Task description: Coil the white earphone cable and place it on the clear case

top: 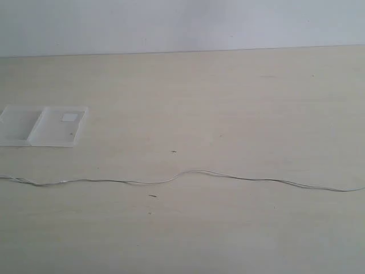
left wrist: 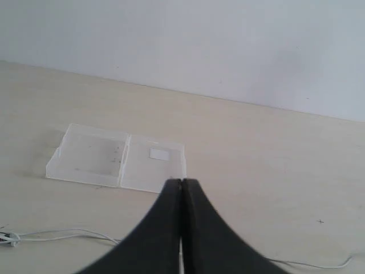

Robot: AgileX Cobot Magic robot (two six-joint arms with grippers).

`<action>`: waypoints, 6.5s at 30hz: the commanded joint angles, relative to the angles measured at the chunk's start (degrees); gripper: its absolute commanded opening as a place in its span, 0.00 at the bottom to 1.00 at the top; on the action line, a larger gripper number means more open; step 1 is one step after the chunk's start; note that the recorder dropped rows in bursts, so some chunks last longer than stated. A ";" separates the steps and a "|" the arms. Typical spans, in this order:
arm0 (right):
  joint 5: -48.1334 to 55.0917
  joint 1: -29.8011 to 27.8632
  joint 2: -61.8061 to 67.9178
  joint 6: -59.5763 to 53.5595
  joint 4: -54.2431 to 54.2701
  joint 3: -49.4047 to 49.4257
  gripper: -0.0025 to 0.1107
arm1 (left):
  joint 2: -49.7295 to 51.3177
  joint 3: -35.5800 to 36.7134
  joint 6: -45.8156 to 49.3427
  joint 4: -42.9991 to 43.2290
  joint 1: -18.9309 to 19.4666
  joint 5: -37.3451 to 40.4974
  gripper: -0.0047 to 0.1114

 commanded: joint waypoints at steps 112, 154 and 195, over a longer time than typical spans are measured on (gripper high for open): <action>63.94 44.06 115.18 -53.05 -7.66 -93.86 0.44 | -0.39 -0.17 -0.01 -0.04 -0.11 -0.18 0.04; 47.84 44.06 121.27 -55.63 -2.46 -87.02 0.36 | -0.39 -0.17 -0.01 -0.04 -0.11 -0.18 0.04; 66.34 44.06 100.87 -36.49 -3.30 -102.40 0.02 | -0.39 -0.17 -0.01 -0.04 -0.11 -0.18 0.04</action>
